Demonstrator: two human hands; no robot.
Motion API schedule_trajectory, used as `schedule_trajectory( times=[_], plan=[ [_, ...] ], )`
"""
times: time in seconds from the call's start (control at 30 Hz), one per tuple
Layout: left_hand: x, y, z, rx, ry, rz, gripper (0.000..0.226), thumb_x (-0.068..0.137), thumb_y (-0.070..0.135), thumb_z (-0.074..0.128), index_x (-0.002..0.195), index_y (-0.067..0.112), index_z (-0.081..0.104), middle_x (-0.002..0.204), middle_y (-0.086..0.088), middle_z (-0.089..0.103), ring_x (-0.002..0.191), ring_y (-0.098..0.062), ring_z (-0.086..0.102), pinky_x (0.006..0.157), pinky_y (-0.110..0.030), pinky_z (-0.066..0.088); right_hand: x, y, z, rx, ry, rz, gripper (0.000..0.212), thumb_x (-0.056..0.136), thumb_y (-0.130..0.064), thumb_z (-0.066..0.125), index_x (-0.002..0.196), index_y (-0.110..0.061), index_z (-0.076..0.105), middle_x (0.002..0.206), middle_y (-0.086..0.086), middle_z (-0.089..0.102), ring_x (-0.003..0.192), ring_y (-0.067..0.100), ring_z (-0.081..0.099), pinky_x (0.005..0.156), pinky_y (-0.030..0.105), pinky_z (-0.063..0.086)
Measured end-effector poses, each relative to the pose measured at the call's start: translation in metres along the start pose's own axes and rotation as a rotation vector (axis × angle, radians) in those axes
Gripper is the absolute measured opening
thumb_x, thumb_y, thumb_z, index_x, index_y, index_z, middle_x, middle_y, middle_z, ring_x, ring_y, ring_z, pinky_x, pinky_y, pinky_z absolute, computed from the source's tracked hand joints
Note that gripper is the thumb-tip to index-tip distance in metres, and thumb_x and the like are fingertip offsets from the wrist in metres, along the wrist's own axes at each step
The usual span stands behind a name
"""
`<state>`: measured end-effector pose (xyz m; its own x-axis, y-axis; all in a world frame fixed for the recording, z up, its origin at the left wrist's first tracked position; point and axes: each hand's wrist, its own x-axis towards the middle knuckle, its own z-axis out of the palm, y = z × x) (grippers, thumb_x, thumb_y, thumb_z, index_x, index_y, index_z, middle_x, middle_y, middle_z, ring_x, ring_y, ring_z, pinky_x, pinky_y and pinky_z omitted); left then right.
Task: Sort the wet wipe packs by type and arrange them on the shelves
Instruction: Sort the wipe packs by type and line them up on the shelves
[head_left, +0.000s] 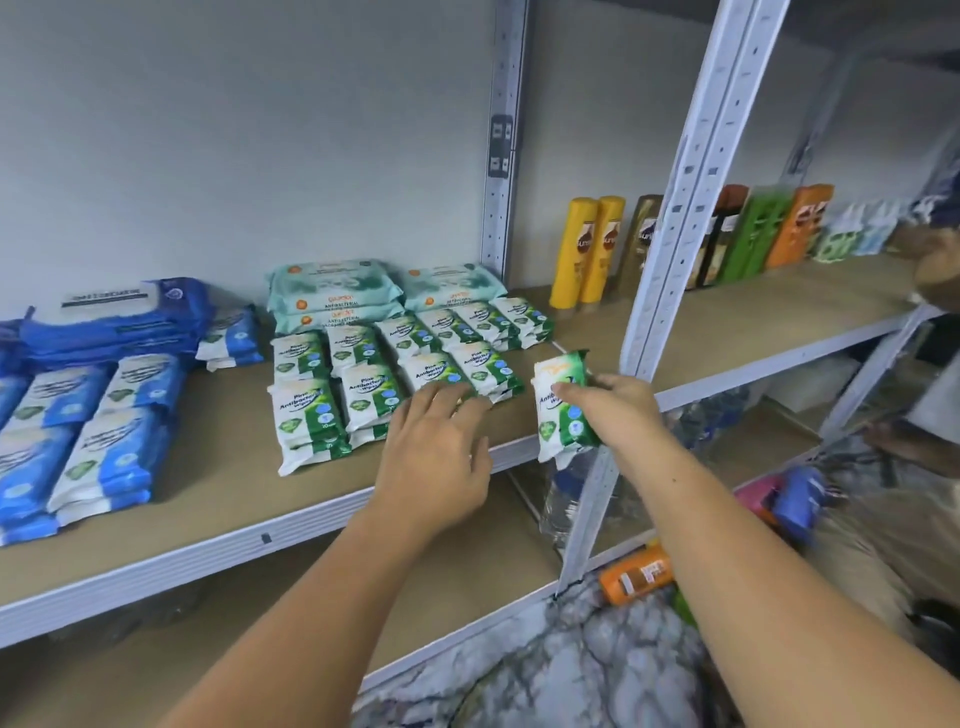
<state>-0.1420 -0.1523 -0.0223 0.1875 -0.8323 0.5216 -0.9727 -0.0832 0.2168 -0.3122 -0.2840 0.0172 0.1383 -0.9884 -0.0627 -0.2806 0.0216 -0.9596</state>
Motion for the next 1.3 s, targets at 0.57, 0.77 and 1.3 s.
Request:
schedule_trajectory(
  times=[0.57,0.77,1.3],
  plan=[
    [0.034,-0.021,0.014,-0.124,0.112,-0.116,0.051,0.084,0.039,0.043,0.127,0.021,0.063,0.131,0.001,0.062,0.125,-0.029,0.049,0.104,-0.049,0.041,0.058,-0.002,0.008,-0.437,0.043,-0.188,0.044,0.091,-0.027,0.07,0.132,-0.013,0.064,0.124,0.004,0.068,0.107,0.024,0.062,0.084,0.026,0.044],
    [0.03,-0.023,0.008,-0.107,0.097,-0.12,0.05,0.085,0.04,0.041,0.125,0.022,0.063,0.129,0.001,0.062,0.124,-0.029,0.049,0.104,-0.048,0.042,0.052,0.007,0.005,-0.541,0.083,-0.308,0.043,0.094,-0.023,0.066,0.136,-0.018,0.062,0.129,0.01,0.067,0.117,0.028,0.062,0.093,0.027,0.047],
    [0.024,-0.03,-0.001,-0.114,0.055,-0.145,0.05,0.086,0.04,0.045,0.129,0.021,0.063,0.132,-0.002,0.061,0.127,-0.03,0.048,0.106,-0.05,0.041,0.023,0.004,-0.017,-0.656,-0.125,-0.457,0.036,0.087,-0.025,0.073,0.123,-0.024,0.071,0.139,-0.007,0.057,0.13,0.015,0.049,0.103,0.022,0.034]
  ],
)
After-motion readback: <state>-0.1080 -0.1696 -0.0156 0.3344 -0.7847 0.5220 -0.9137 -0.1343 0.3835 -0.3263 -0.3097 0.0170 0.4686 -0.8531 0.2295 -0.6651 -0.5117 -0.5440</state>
